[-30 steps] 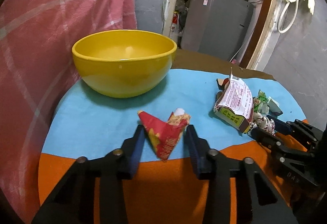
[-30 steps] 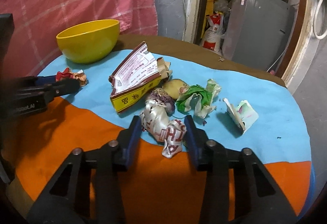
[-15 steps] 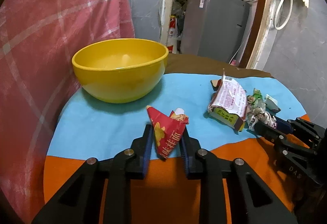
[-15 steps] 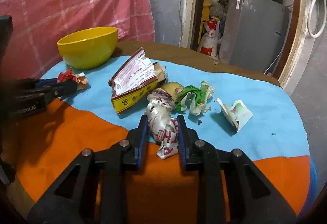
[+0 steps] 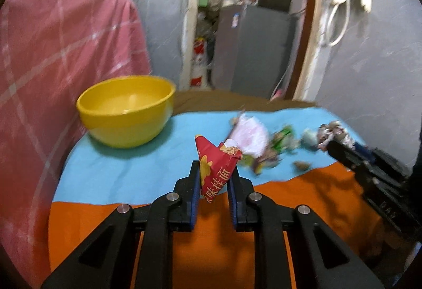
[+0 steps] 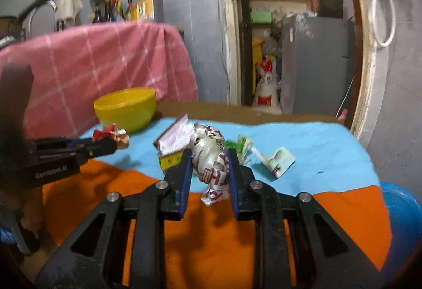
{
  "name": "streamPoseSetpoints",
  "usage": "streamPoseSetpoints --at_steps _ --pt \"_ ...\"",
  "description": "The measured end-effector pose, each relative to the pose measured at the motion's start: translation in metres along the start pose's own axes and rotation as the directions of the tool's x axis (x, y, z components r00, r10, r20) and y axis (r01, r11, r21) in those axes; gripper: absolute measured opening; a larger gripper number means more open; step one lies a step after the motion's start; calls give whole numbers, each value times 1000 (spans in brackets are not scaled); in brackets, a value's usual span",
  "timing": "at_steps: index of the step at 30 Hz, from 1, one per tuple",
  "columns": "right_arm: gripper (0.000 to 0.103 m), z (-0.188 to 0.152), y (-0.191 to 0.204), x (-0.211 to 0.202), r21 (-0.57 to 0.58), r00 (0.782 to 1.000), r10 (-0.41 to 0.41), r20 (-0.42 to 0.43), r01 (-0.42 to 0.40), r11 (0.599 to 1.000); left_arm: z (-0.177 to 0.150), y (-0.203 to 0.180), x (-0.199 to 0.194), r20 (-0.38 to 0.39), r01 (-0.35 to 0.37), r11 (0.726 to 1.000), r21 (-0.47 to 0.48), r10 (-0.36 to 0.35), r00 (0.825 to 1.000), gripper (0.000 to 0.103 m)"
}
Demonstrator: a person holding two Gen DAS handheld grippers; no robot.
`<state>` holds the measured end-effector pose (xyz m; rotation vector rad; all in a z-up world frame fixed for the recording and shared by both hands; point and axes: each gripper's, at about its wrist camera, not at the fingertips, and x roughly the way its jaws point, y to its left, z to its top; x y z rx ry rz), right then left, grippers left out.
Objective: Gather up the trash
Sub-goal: 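Grasp the red chip bag with the left tool while the right tool grasps the silver foil wrapper, then carry both items to the blue basin and open both tools to drop them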
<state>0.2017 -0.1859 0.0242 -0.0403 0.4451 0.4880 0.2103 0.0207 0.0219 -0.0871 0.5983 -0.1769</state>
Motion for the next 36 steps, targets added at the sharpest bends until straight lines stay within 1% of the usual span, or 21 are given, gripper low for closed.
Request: streamPoseSetpoints --at_steps 4,8,11,12,13,15,17,19,20,23,25,27,28,33,36 --pt "30 3 -8 -22 16 995 -39 92 38 999 11 -27 -11 83 74 997 9 -74 994 16" --pt "30 8 -24 -52 45 975 -106 195 99 994 23 -61 -15 149 123 991 59 -131 980 16" --pt "30 12 -38 -73 79 953 -160 258 145 986 29 -89 -19 196 150 983 105 -168 966 16" --pt "30 13 -44 -81 92 942 -185 280 165 982 31 -99 -20 210 160 979 123 -183 960 16" --pt "30 14 -50 -92 105 926 -220 307 197 975 32 -107 -22 221 169 976 139 -197 955 16" --pt "30 15 -58 -105 118 905 -261 335 235 965 35 -127 -24 241 189 966 175 -229 943 16" --pt "30 15 -69 -120 137 877 -314 363 283 949 38 -144 -24 250 216 955 205 -264 932 16" --pt "30 15 -78 -129 153 862 -350 368 315 937 41 -162 -21 253 245 942 231 -301 919 16" --pt "30 14 -84 -134 167 849 -377 369 339 926 42 -170 -20 250 261 935 238 -319 914 16" --pt "30 10 -104 -147 217 822 -441 359 387 896 48 -193 -10 227 312 918 244 -367 902 16" --pt "30 7 -116 -153 245 807 -480 344 417 875 52 -208 -2 205 343 907 245 -394 896 16" --pt "30 3 -126 -158 267 796 -510 325 440 857 56 -222 8 169 378 895 237 -422 891 16" --pt "30 2 -134 -158 286 790 -532 304 457 842 58 -228 13 148 395 889 232 -433 889 16" --pt "30 -11 -163 -160 370 786 -582 209 487 791 64 -255 33 50 440 869 224 -461 886 16" --pt "30 -17 -175 -158 396 789 -595 154 503 768 62 -272 44 2 428 869 249 -442 897 16"
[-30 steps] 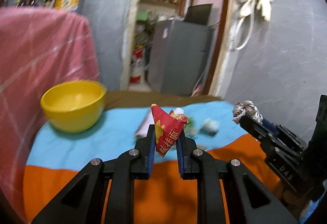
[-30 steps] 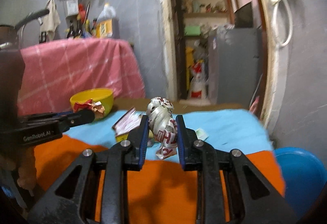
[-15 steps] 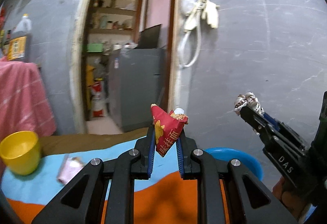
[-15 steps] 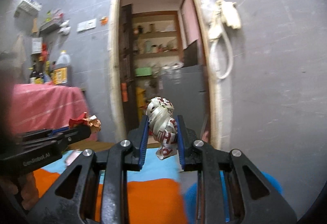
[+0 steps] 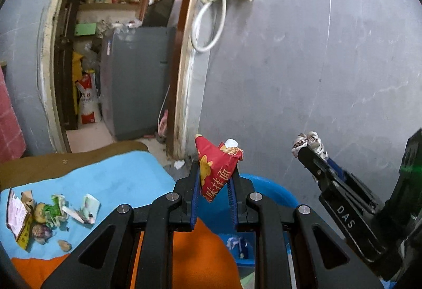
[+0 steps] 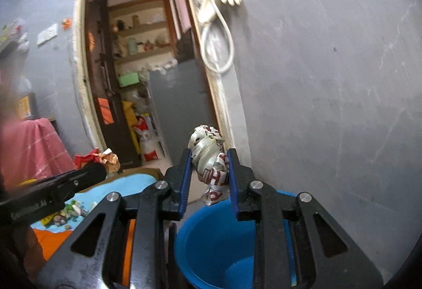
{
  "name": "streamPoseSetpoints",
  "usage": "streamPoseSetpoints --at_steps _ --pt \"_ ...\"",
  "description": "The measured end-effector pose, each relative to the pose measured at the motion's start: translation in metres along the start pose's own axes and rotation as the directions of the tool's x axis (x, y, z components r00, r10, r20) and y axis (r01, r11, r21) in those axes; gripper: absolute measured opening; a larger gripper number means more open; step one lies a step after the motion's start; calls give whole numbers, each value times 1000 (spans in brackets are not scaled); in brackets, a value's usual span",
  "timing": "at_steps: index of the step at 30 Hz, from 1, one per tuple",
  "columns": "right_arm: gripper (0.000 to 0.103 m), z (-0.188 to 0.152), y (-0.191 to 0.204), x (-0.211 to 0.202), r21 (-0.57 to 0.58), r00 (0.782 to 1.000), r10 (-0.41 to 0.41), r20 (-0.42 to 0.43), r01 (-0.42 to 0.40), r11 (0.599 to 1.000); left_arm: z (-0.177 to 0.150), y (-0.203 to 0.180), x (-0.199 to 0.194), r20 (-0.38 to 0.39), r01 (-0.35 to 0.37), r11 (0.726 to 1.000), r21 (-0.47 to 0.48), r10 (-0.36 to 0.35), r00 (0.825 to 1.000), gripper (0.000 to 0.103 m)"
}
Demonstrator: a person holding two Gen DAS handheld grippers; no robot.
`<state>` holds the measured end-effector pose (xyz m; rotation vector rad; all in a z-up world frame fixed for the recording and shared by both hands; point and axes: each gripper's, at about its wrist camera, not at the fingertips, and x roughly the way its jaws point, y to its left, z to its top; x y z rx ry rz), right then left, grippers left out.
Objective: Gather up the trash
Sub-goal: 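Carry both items to the blue basin and open both tools to drop them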
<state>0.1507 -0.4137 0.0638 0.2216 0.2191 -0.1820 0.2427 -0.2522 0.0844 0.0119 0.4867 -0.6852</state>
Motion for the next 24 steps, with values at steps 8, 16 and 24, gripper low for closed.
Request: streamPoseSetpoints --at_steps 8,16,24 --pt "32 -15 -20 25 44 986 -50 -160 57 997 -9 -5 47 -172 8 998 -62 -19 985 16" --pt "37 -18 -28 35 73 977 -44 -209 60 995 -21 14 71 -273 12 983 -184 -63 960 30" --pt "44 -18 -29 34 81 979 -41 -201 58 995 -17 26 55 -232 -6 980 -197 -40 972 52"
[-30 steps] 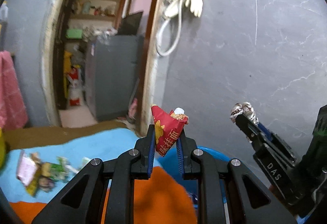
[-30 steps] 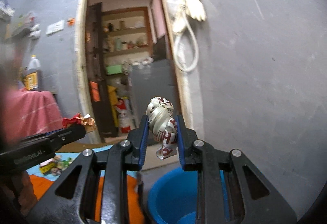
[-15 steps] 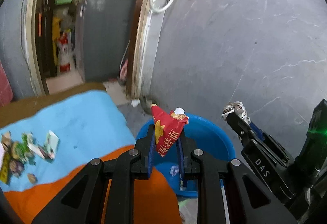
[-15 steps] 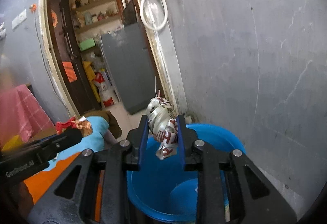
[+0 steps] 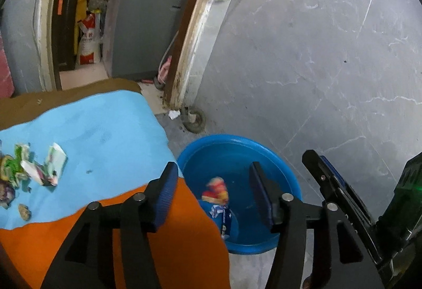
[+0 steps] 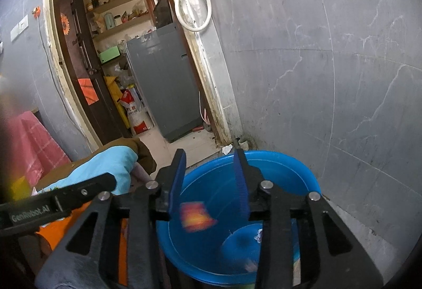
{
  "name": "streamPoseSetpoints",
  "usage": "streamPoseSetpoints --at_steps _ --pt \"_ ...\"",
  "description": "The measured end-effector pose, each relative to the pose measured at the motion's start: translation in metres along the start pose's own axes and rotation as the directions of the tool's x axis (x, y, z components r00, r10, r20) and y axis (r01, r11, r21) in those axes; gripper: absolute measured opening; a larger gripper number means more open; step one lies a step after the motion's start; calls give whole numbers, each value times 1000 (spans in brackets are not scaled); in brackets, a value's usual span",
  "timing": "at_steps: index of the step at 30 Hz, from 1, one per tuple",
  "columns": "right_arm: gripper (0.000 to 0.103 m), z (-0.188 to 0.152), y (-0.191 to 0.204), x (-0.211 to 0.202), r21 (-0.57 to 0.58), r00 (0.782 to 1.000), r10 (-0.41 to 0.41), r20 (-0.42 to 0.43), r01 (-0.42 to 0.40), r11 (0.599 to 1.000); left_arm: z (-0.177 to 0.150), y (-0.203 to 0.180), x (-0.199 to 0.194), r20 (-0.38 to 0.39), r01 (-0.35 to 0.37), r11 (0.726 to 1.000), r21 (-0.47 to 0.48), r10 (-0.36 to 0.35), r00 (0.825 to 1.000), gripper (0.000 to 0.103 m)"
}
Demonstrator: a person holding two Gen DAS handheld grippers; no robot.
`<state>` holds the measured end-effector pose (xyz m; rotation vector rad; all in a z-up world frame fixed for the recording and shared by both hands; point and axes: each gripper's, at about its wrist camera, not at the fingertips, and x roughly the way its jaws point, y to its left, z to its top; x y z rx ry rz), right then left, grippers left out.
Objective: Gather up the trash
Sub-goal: 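Carry both items to the blue basin and open both tools to drop them, then move both tools back over the remaining table trash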
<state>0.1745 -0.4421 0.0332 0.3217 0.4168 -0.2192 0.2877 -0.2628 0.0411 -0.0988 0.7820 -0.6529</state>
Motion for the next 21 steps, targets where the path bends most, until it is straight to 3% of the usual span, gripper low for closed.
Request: streamPoseSetpoints --at_steps 4,11,14,18,21 --pt "55 -1 4 -2 -8 1000 8 20 -7 1000 2 9 -17 56 -24 1000 -6 25 998 59" --pt "81 2 13 -15 -30 994 28 101 -25 999 0 25 -50 202 -115 993 -8 115 973 92" --pt "91 3 22 -22 -63 988 46 147 -37 997 -7 33 -71 294 -198 980 -15 194 936 101" --pt "103 1 39 -35 -118 972 86 217 -61 991 -18 45 -97 378 -263 965 -27 253 891 101" --pt "103 0 50 -44 -147 957 125 262 -89 985 -27 57 -115 424 -290 956 -50 283 860 101"
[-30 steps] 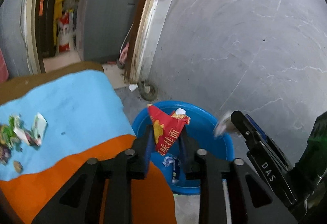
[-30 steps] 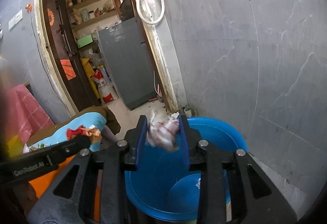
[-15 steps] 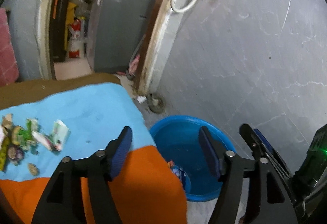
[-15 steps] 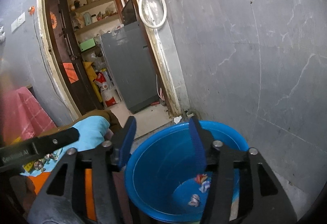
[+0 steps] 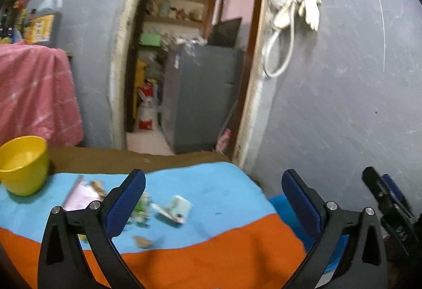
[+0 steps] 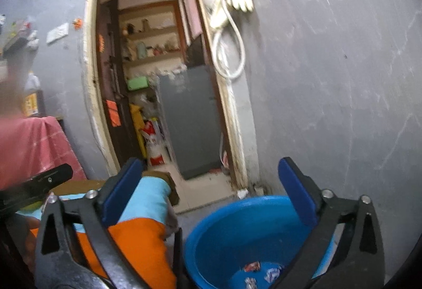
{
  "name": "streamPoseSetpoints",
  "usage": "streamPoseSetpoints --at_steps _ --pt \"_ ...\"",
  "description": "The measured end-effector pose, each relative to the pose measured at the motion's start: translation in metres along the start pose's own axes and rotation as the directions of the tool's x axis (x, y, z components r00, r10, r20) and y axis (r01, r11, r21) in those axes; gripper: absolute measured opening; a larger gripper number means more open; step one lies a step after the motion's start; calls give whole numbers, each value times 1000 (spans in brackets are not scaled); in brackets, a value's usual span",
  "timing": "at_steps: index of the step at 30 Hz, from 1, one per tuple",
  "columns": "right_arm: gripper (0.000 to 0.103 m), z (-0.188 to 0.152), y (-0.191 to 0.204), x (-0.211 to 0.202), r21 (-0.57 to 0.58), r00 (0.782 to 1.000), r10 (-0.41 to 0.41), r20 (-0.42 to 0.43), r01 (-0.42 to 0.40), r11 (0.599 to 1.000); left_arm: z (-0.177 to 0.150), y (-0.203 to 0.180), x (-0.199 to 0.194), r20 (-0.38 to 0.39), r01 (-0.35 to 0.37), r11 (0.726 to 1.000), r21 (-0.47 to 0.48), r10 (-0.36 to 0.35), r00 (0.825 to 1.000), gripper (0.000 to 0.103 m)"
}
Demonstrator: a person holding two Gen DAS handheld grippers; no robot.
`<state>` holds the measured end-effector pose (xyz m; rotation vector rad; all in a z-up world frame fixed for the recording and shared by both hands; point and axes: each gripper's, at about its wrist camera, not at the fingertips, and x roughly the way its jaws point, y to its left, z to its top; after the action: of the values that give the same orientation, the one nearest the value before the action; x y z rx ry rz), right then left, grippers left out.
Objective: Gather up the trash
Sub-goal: 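Move both tools back over the remaining table trash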
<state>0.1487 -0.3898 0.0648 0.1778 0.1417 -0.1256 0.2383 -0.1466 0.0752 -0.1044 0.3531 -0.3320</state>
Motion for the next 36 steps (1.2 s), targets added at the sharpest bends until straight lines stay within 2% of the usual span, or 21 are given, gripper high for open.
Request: streamPoseSetpoints --at_steps 6,10,15,25,31,36 --pt "103 4 25 -17 -33 992 70 106 -67 997 -3 30 -36 102 -72 997 8 71 992 101" --pt "103 7 43 -31 -55 977 121 177 -113 992 -5 50 -58 151 -102 995 -11 103 983 101" --pt "103 6 67 -36 -94 963 169 210 -152 984 -5 68 -76 186 -150 989 -4 148 971 101" --pt "103 -4 112 -32 -168 946 273 175 -245 955 -16 113 -112 215 -197 980 11 190 958 101" --pt "103 -14 138 -18 -198 939 335 79 -314 928 -27 134 -107 164 -235 972 18 229 960 101" --pt "103 -24 154 -3 -229 934 356 -11 -349 909 -33 152 -100 121 -210 977 -35 213 970 101"
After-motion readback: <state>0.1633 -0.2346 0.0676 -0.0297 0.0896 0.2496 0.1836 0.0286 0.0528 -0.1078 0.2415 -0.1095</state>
